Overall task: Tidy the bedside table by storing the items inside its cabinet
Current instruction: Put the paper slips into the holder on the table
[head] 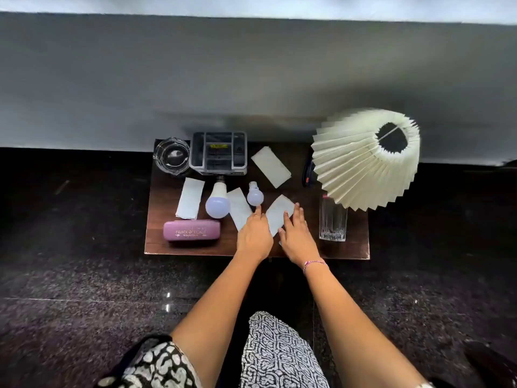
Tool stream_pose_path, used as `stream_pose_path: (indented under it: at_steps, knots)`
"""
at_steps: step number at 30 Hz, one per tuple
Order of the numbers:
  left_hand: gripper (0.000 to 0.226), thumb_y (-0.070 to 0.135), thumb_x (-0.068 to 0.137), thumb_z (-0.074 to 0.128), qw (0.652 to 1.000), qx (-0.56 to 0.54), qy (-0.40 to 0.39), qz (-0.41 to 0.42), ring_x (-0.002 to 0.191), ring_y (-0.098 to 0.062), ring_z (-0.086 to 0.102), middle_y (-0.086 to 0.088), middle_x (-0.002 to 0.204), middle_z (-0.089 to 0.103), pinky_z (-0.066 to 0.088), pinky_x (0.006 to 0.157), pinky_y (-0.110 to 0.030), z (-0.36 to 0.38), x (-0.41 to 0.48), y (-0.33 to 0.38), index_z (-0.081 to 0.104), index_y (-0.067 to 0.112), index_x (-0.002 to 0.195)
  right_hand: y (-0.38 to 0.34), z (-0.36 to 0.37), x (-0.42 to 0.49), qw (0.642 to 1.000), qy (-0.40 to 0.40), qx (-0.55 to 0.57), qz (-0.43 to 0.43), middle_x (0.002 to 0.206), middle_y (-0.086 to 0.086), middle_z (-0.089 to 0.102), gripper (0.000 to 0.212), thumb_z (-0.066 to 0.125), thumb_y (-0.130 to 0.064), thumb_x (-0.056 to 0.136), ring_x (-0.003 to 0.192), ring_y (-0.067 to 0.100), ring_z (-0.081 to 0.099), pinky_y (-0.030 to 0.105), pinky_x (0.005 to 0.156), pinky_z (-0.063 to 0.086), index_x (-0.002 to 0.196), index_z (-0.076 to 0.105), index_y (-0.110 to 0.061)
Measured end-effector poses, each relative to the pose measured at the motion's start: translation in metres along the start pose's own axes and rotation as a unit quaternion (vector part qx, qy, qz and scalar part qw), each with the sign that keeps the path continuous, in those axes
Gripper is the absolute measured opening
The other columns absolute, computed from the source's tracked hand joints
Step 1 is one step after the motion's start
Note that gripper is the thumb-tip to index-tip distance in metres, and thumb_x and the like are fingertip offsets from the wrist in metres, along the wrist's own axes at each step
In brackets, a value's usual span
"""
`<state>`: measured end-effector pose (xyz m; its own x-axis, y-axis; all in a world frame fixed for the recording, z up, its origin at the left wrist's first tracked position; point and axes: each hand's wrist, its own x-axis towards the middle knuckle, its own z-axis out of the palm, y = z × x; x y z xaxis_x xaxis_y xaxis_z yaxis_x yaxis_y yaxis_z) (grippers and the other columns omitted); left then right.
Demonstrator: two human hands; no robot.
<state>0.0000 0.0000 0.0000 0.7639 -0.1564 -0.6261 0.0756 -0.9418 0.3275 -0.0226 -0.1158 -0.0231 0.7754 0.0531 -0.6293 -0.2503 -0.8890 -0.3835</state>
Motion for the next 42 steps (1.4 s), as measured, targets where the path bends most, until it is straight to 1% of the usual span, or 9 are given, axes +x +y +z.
stream_pose_path:
  at_steps: [7, 16, 20, 25, 28, 30, 35, 39, 42]
  knots:
    - [0.047, 0.01, 0.092, 0.038, 0.996, 0.044, -0.073, 0.004, 0.134, -0.029, 0.037, -0.01, 0.156, 0.022, 0.038, 0.103, -0.039, 0.017, 0.019, -0.003, 0.037, 0.002, 0.139, 0.006, 0.009, 0.015, 1.0, -0.018, 0.001, 0.019, 0.157, 0.018, -0.013, 0.05, 0.03, -0.019, 0.101, 0.146, 0.028, -0.012, 0.038, 0.12, 0.006, 0.148, 0.017, -0.007]
    - [0.033, 0.007, 0.092, 0.039, 0.999, 0.026, -0.034, -0.001, 0.119, -0.032, 0.052, -0.015, 0.138, 0.047, 0.044, 0.096, -0.039, 0.017, 0.027, -0.002, 0.054, 0.001, 0.121, 0.006, 0.015, 0.023, 0.998, 0.051, 0.024, 0.025, 0.157, 0.011, 0.008, 0.051, 0.032, -0.003, 0.097, 0.147, 0.024, 0.008, 0.034, 0.112, 0.029, 0.146, 0.02, -0.001]
    - [0.03, 0.005, 0.092, 0.039, 1.0, -0.013, -0.02, 0.012, 0.116, -0.035, 0.054, -0.017, 0.134, 0.049, 0.044, 0.094, -0.04, 0.005, 0.029, 0.005, 0.053, 0.0, 0.118, 0.008, 0.011, 0.027, 0.997, 0.058, 0.058, -0.009, 0.156, 0.01, 0.016, 0.049, 0.035, -0.002, 0.097, 0.145, 0.024, 0.015, 0.034, 0.114, 0.029, 0.145, 0.025, -0.001]
    - [0.041, 0.0, 0.09, 0.038, 0.996, -0.083, 0.034, 0.002, 0.111, -0.038, 0.055, -0.018, 0.133, 0.047, 0.049, 0.087, -0.046, -0.021, 0.033, 0.004, 0.044, 0.004, 0.13, 0.007, 0.001, 0.019, 0.985, 0.1, 0.117, -0.077, 0.154, 0.006, 0.022, 0.044, 0.034, -0.01, 0.099, 0.143, 0.014, 0.019, 0.005, 0.106, 0.013, 0.143, 0.031, -0.005]
    - [0.055, 0.002, 0.092, 0.044, 0.991, -0.093, 0.092, 0.009, 0.121, -0.032, 0.049, -0.015, 0.141, 0.041, 0.046, 0.097, -0.042, -0.041, 0.034, 0.0, 0.029, 0.007, 0.145, 0.002, -0.009, 0.014, 0.975, 0.124, 0.132, -0.126, 0.152, 0.003, 0.026, 0.043, 0.037, -0.008, 0.099, 0.14, 0.006, 0.016, -0.01, 0.097, 0.004, 0.142, 0.035, -0.006]
    - [0.051, 0.004, 0.092, 0.048, 0.987, -0.112, 0.112, 0.007, 0.121, -0.03, 0.049, -0.012, 0.137, 0.044, 0.045, 0.098, -0.04, -0.053, 0.036, -0.002, 0.036, 0.008, 0.142, -0.001, -0.016, 0.012, 0.97, 0.127, 0.141, -0.152, 0.152, 0.0, 0.027, 0.043, 0.038, -0.006, 0.099, 0.144, 0.011, 0.015, -0.007, 0.102, 0.006, 0.142, 0.036, -0.007]
    - [0.021, 0.01, 0.09, 0.051, 0.981, -0.098, 0.167, 0.013, 0.102, -0.03, 0.056, -0.015, 0.105, 0.059, 0.043, 0.083, -0.038, -0.081, 0.038, -0.014, 0.066, 0.002, 0.103, -0.018, -0.038, 0.011, 0.949, 0.168, 0.173, -0.204, 0.145, -0.01, 0.031, 0.04, 0.043, -0.008, 0.097, 0.141, 0.007, 0.024, 0.017, 0.115, 0.02, 0.137, 0.046, -0.01]
    - [0.018, 0.015, 0.09, 0.056, 0.966, -0.117, 0.231, 0.021, 0.095, -0.026, 0.058, -0.012, 0.096, 0.063, 0.043, 0.081, -0.033, -0.102, 0.04, -0.033, 0.069, 0.004, 0.096, -0.045, -0.055, 0.018, 0.911, 0.225, 0.303, -0.169, 0.127, -0.009, 0.046, 0.022, 0.056, -0.014, 0.092, 0.119, -0.004, 0.046, 0.017, 0.1, 0.043, 0.112, 0.056, -0.022]
    - [0.018, 0.017, 0.087, 0.061, 0.956, -0.143, 0.254, 0.037, 0.086, -0.027, 0.059, -0.012, 0.088, 0.064, 0.044, 0.076, -0.033, -0.122, 0.046, -0.049, 0.07, 0.002, 0.086, -0.075, -0.068, 0.037, 0.891, 0.219, 0.383, -0.108, 0.11, -0.007, 0.056, 0.035, 0.064, -0.014, 0.087, 0.098, 0.001, 0.058, 0.016, 0.081, 0.053, 0.119, 0.052, -0.021]
